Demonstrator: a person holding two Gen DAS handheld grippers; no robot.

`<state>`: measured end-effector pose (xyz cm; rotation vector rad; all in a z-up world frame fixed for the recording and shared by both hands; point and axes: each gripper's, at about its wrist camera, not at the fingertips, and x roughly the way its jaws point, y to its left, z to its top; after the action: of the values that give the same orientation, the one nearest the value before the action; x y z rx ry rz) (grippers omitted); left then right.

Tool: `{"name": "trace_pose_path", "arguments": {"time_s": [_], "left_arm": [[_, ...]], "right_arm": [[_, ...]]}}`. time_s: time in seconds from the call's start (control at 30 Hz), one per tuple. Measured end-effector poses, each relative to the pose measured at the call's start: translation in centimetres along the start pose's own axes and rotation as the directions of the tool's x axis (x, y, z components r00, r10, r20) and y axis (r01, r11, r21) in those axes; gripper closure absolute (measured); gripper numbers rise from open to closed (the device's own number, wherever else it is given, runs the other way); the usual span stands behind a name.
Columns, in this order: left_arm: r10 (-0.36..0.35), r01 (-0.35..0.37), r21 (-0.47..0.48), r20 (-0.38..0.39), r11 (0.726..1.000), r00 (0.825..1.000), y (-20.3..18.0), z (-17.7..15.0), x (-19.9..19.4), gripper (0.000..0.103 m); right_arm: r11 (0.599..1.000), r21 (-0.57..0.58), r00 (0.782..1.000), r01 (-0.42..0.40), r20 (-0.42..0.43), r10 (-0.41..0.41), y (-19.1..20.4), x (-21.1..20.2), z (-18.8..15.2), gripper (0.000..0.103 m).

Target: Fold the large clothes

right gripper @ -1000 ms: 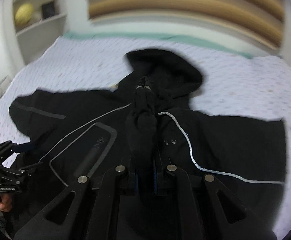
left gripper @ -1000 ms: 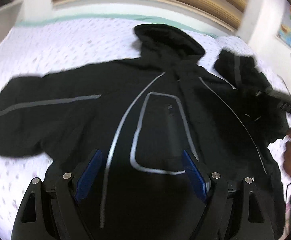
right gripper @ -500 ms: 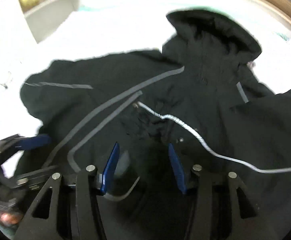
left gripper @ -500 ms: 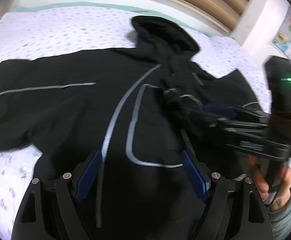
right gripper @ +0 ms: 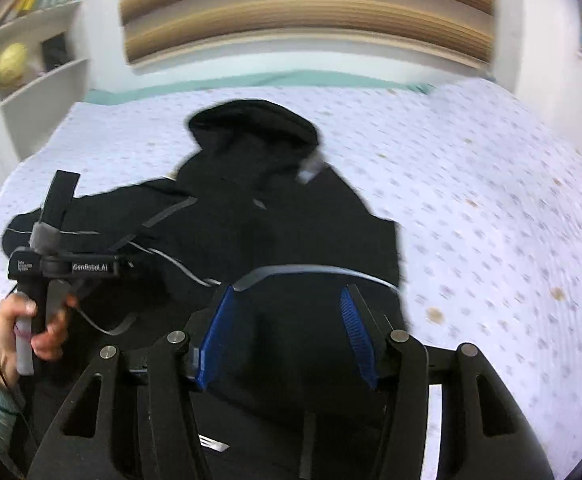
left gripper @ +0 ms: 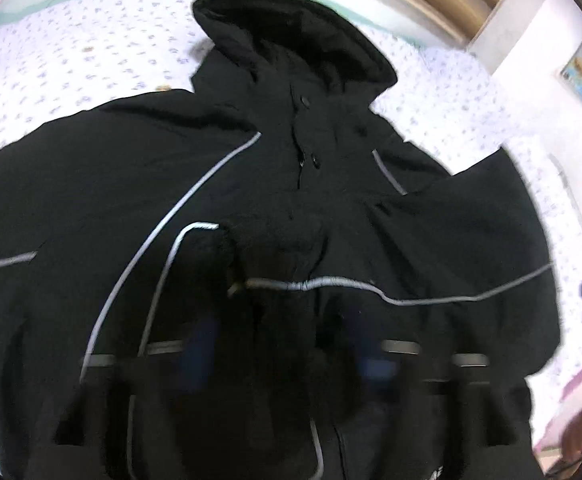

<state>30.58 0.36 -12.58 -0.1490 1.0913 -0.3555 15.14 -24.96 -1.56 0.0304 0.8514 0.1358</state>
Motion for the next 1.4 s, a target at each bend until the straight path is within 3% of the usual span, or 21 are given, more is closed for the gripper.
{"name": "trace_pose_path", "arguments": {"time_s": [0.07, 0.13, 0.2, 0.3, 0.43, 0.5, 0.57, 0.67, 0.73, 0.77, 0.8, 0.83, 0.9, 0.97, 1.03, 1.1, 1.17, 1.3, 1.4], "left_arm": [[0.001, -0.001, -0.005, 0.026, 1.0, 1.0, -0.1, 0.4, -0.1, 0.078], [-0.001, 0.002, -0.01, 0.118, 1.0, 0.993, 0.7, 0.8, -2.8, 0.079], [0.027, -0.023, -0.021, 0.19, 1.0, 0.981, 2.3, 1.0, -5.7, 0.079], [0.06, -0.043, -0.074, 0.241, 0.996, 0.969, 6.7, 0.7, -9.7, 0.079], [0.063, -0.042, -0.126, 0.169, 0.991, 0.984, 12.0, -1.3, -9.9, 0.079], [0.067, -0.056, -0.144, 0.074, 0.988, 0.995, 14.1, -2.8, -7.8, 0.076], [0.031, -0.024, -0.147, 0.042, 0.989, 0.999, 15.4, -4.0, -7.0, 0.076], [-0.058, 0.081, -0.159, 0.144, 0.984, 0.988, 16.2, -4.7, -9.8, 0.073], [0.029, 0.008, -0.147, 0.249, 0.989, 0.968, 15.4, -4.7, -13.0, 0.069], [0.074, -0.039, -0.125, 0.295, 0.991, 0.953, 14.6, -4.7, -14.6, 0.061], [0.07, -0.041, -0.098, 0.315, 0.994, 0.946, 13.7, -4.6, -15.6, 0.053], [0.046, -0.025, -0.07, 0.317, 0.997, 0.947, 13.0, -4.5, -16.0, 0.051], [-0.001, 0.002, -0.004, 0.284, 1.0, 0.959, 10.3, -4.0, -15.2, 0.051], [0.032, -0.039, 0.026, 0.235, 0.999, 0.971, 8.3, -3.8, -13.1, 0.051], [0.06, -0.064, 0.023, 0.115, 0.998, 0.992, 7.6, -3.6, -9.2, 0.051], [0.091, -0.091, -0.035, -0.015, 0.995, 0.996, 8.6, -4.5, -4.5, 0.052], [0.107, -0.107, -0.024, 0.0, 0.994, 0.994, 8.9, -5.2, -3.7, 0.052], [0.096, -0.096, -0.021, -0.01, 0.995, 0.995, 9.3, -5.2, -5.7, 0.052], [0.037, -0.035, -0.022, 0.061, 0.999, 0.997, 10.8, -5.5, -10.1, 0.052]], "right_arm": [[0.999, 0.004, 0.999, 0.048, -0.016, -0.048, -1.2, 0.6, -0.1, 0.046], [0.998, 0.021, 0.997, 0.066, -0.035, -0.065, -1.9, 1.6, 0.1, 0.046], [0.998, 0.04, 0.997, 0.056, -0.06, -0.053, -2.1, 3.0, 0.5, 0.046], [0.999, 0.049, 0.995, 0.005, -0.096, -0.001, -0.8, 5.5, 1.0, 0.045], [0.998, 0.028, 0.981, -0.049, -0.188, 0.054, 3.2, 11.1, 0.8, 0.046], [1.0, -0.003, 0.964, -0.009, -0.267, 0.008, 4.8, 14.8, -0.3, 0.045], [0.998, -0.047, 0.956, 0.029, -0.29, -0.041, 5.8, 16.7, -1.3, 0.044], [1.0, -0.019, 0.951, 0.022, -0.309, -0.026, 5.4, 16.5, -0.7, 0.043], [1.0, 0.002, 0.949, 0.019, -0.314, -0.018, 5.1, 15.3, 0.0, 0.043], [1.0, 0.004, 0.956, 0.002, -0.295, 0.0, 5.4, 14.2, 0.3, 0.043], [1.0, 0.002, 0.961, -0.021, -0.276, 0.02, 5.8, 13.4, 0.4, 0.043], [0.998, -0.011, 0.971, -0.063, -0.231, 0.059, 6.9, 11.6, 0.6, 0.043], [0.995, -0.041, 0.98, -0.085, -0.183, 0.076, 9.2, 9.6, 0.7, 0.043], [0.995, -0.056, 0.981, -0.085, -0.179, 0.074, 11.0, 9.2, 0.4, 0.043], [0.996, -0.058, 0.977, -0.071, -0.207, 0.057, 12.6, 10.0, -0.2, 0.043], [0.998, -0.056, 0.966, -0.028, -0.26, 0.013, 13.2, 12.0, -1.4, 0.043], [1.0, -0.012, 0.949, 0.01, -0.316, -0.014, 13.0, 13.9, -2.8, 0.043], [0.999, 0.014, 0.936, 0.047, -0.351, -0.039, 13.6, 13.6, -2.5, 0.043], [0.995, 0.103, 0.922, -0.012, -0.383, 0.051, 13.8, 12.4, -1.8, 0.042]]}}
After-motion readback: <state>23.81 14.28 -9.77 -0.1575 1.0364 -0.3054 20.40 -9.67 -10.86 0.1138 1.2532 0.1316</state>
